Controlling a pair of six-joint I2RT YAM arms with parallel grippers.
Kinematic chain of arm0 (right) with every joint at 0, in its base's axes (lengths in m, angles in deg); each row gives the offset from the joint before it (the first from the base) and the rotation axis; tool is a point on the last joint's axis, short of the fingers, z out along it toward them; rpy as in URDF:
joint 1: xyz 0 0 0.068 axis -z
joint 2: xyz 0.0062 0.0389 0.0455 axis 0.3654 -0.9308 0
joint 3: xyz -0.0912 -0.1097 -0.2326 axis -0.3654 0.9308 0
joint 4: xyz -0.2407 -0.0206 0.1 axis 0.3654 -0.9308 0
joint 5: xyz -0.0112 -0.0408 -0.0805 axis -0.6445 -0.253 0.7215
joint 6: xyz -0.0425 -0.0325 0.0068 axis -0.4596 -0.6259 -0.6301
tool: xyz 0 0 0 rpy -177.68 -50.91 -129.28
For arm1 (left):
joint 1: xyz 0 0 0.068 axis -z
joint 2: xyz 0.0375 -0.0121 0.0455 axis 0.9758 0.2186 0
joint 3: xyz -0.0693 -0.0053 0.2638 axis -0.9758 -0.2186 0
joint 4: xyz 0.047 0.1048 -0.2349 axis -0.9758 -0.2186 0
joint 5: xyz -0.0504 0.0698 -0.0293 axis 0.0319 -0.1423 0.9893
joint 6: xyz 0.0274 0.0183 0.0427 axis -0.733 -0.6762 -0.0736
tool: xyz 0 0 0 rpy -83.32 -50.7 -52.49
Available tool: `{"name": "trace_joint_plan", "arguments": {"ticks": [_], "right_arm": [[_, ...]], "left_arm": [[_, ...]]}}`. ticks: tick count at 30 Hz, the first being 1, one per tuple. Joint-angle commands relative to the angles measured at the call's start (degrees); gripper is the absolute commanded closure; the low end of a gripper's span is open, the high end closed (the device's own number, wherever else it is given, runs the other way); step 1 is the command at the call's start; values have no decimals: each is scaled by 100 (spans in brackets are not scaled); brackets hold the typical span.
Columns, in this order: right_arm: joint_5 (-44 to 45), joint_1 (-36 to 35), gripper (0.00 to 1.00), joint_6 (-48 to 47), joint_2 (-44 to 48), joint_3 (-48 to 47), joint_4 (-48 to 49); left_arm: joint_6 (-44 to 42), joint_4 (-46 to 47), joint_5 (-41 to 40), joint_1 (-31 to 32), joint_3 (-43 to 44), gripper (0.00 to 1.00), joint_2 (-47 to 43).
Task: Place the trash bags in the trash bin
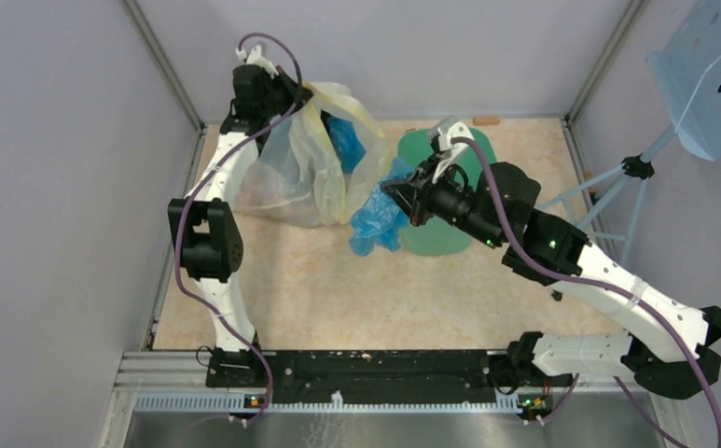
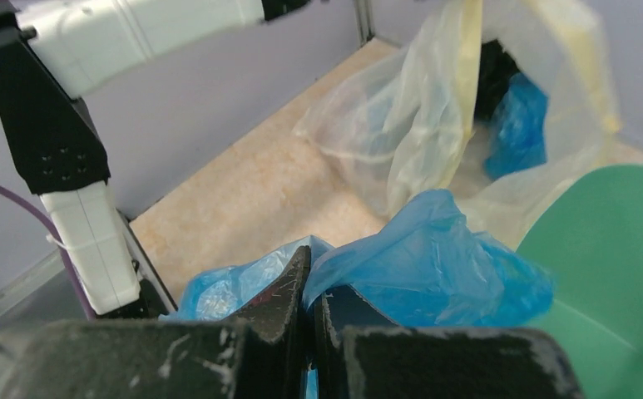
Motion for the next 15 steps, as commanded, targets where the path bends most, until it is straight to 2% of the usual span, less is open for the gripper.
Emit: {"name": "trace_joint_plan", "arguments": {"ticks": [1, 6, 8, 9, 12, 14, 15], "right_arm": [[-392, 25, 100, 403, 182, 187, 136], [-1027, 24, 100, 771, -63, 656, 297], [-1051, 25, 100, 886, -112, 888, 278], [-967, 25, 100, 972, -79, 1062, 296], [-471, 25, 100, 1184, 129, 1625, 363], [-164, 25, 100, 1287, 238, 1928, 289], [-4, 25, 92, 1325, 270, 2030, 176]], "left_arm": [[-292, -250, -112, 4, 765, 100, 151], [-372, -279, -414, -55, 1076, 100, 152], [-416, -372, -351, -66, 1260, 100, 173], [-440, -405, -280, -66, 1276, 97, 155], [-573, -448, 133, -66, 1046, 69, -37], [-638, -367, 388, -53, 555, 50, -350], [-668, -321, 470, -43, 270, 41, -546]]}}
